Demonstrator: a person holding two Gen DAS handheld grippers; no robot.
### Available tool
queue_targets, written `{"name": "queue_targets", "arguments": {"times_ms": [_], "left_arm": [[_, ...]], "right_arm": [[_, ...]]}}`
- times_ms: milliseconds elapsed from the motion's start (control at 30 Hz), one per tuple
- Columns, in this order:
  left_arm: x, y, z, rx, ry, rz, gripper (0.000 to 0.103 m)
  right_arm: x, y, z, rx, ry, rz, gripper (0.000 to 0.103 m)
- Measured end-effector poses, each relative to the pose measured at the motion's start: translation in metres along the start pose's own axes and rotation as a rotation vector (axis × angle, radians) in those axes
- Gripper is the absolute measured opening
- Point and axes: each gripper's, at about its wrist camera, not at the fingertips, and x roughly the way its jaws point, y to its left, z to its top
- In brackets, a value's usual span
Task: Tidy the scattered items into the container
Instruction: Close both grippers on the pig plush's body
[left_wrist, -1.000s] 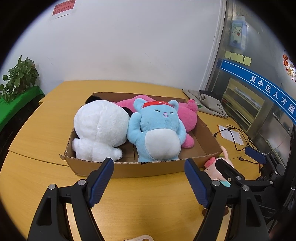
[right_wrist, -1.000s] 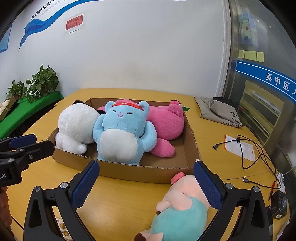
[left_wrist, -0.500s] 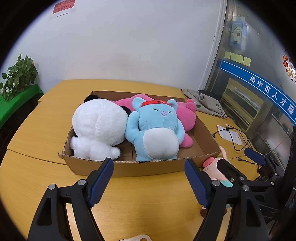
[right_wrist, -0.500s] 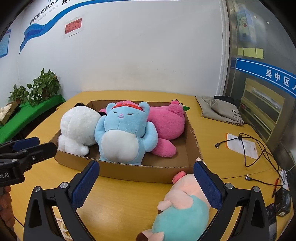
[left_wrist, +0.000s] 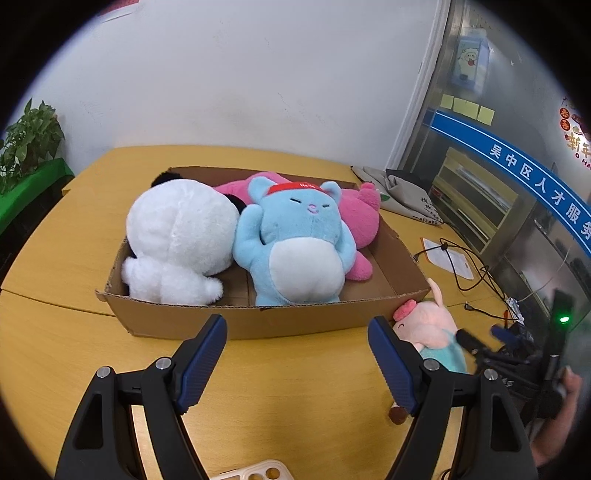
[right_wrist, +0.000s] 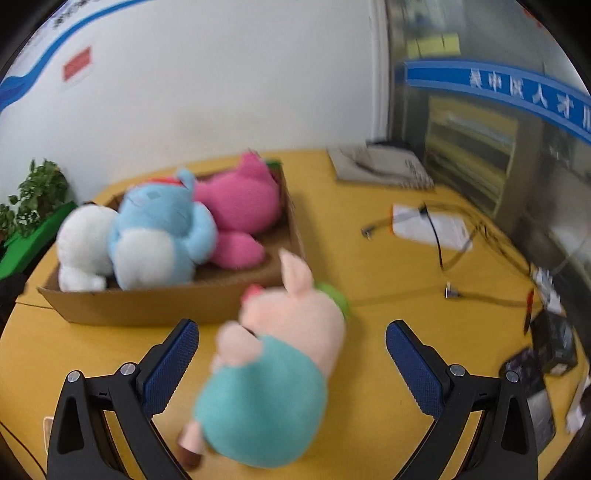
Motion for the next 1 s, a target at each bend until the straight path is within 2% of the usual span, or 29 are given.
{"name": "queue_targets", "arguments": {"times_ms": [100, 233, 300, 433, 633, 733, 767, 867, 1000], "left_arm": [[0.004, -0.007, -0.002, 0.009, 0.017, -0.025, 0.079], [0.007, -0.017, -0.003, 0.032, 0.034, -0.054, 0.079], [0.011, -0.022, -0.004, 0.044, 0.051, -0.075, 0.079], [0.027, -0.038, -0.002, 0.07, 0.092, -0.153, 0.079], [0.074, -0.085, 0.002, 0.159, 0.176, -0.347, 0.079], [0.103, -0.109, -0.006, 0.207, 0.264, -0.426, 0.079], [0.111, -0.114, -0.011, 0.22, 0.292, -0.436, 0.079], [0.127, -0.123, -0.021, 0.266, 0.33, -0.369, 0.073], [0.118, -0.118, -0.012, 0.23, 0.339, -0.393, 0.062]], "right_arm": [[0.031, -0.008, -0.018, 0.044, 0.121, 0.058, 0.103], [0.046, -0.007, -0.029, 0.075, 0.176, 0.225, 0.1], [0.045, -0.001, -0.033, 0.043, 0.175, 0.276, 0.087], [0.029, 0.016, -0.044, -0.079, 0.133, 0.294, 0.08], [0.011, 0.022, -0.064, -0.153, 0.104, 0.376, 0.077], [0.004, 0.025, -0.072, -0.192, 0.094, 0.414, 0.076], [0.0, 0.027, -0.075, -0.212, 0.087, 0.422, 0.076], [-0.006, 0.031, -0.079, -0.254, 0.062, 0.432, 0.073], [-0.011, 0.03, -0.078, -0.286, 0.031, 0.454, 0.071]]}}
